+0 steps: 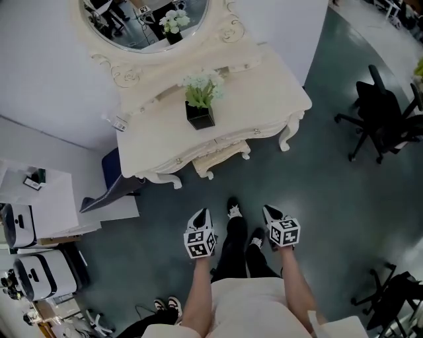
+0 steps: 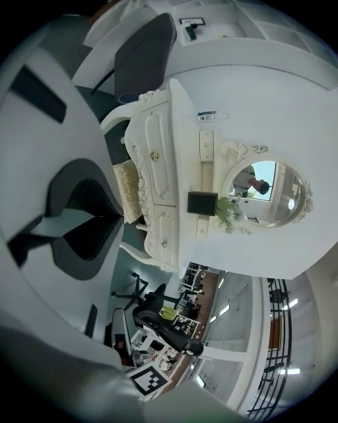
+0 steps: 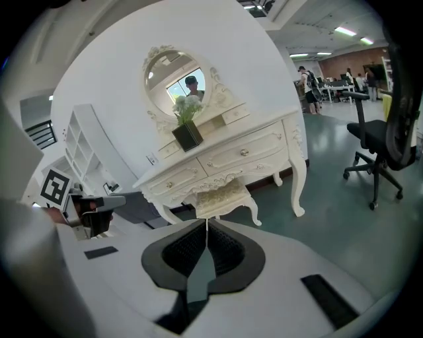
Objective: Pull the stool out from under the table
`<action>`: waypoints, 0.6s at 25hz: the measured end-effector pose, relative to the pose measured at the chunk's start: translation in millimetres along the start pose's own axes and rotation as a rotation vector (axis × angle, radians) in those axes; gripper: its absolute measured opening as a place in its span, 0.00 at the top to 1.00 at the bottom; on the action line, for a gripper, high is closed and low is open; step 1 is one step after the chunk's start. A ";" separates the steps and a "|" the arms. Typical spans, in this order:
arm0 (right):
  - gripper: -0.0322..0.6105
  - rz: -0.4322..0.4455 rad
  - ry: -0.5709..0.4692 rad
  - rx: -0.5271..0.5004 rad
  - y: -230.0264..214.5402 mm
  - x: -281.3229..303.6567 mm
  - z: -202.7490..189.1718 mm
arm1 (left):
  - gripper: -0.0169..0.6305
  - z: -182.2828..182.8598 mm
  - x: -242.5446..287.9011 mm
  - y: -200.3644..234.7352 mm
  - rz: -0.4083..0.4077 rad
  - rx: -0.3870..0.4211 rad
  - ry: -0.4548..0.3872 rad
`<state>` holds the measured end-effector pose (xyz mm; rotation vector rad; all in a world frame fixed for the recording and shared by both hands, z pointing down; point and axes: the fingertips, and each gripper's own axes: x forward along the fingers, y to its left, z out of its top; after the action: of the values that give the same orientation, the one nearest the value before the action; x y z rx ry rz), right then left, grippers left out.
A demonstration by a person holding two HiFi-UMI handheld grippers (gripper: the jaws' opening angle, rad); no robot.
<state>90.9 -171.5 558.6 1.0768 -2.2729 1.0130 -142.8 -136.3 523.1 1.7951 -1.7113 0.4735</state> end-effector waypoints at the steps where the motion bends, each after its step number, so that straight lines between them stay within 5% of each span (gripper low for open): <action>1: 0.88 -0.003 0.014 -0.013 -3.1 4.5 1.3 | 0.95 -1.0 5.2 3.5 0.001 -0.009 -0.002; 15: 0.88 -0.024 0.118 -0.164 -27.5 134.3 39.0 | 0.95 -41.7 118.4 103.2 0.033 -0.066 0.024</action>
<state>28.4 -277.6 630.5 0.9487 -2.1997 0.8409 -225.9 -198.4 648.1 1.7097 -1.7227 0.4456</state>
